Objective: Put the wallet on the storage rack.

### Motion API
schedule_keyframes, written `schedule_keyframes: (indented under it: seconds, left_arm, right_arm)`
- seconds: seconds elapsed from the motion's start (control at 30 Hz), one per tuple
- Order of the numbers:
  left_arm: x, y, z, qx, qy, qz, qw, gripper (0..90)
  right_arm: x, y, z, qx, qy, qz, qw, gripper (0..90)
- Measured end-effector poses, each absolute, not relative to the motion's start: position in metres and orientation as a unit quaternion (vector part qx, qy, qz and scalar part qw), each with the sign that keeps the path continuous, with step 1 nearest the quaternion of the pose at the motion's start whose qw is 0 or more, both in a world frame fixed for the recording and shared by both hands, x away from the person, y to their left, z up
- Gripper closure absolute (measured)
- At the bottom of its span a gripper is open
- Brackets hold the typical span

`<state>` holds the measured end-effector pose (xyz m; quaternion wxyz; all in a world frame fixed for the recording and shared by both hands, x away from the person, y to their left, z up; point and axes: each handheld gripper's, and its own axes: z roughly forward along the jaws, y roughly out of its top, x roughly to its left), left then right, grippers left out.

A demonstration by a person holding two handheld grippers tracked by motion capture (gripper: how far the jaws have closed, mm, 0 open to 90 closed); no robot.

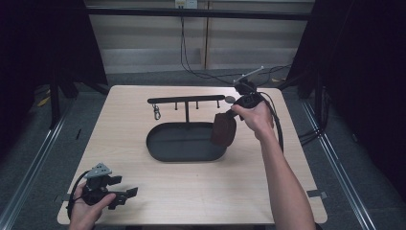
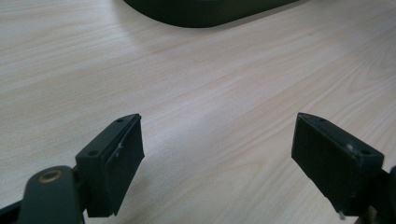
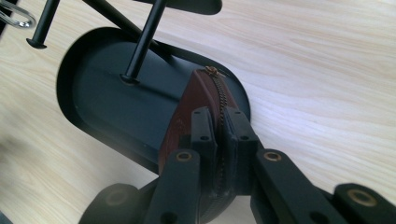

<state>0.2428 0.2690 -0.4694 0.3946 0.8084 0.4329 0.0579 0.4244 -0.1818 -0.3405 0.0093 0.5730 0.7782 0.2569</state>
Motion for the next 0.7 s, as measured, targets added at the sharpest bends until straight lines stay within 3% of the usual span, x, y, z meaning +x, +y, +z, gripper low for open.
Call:
schedule_keyframes:
  seconds: [0.7]
  left_arm:
    - [0.243, 0.269, -0.469, 0.808, 0.432, 0.056, 0.397, 16.8]
  right_arm:
    - [0.428, -0.174, -0.387, 0.585, 0.751, 0.305, -0.037, 83.7]
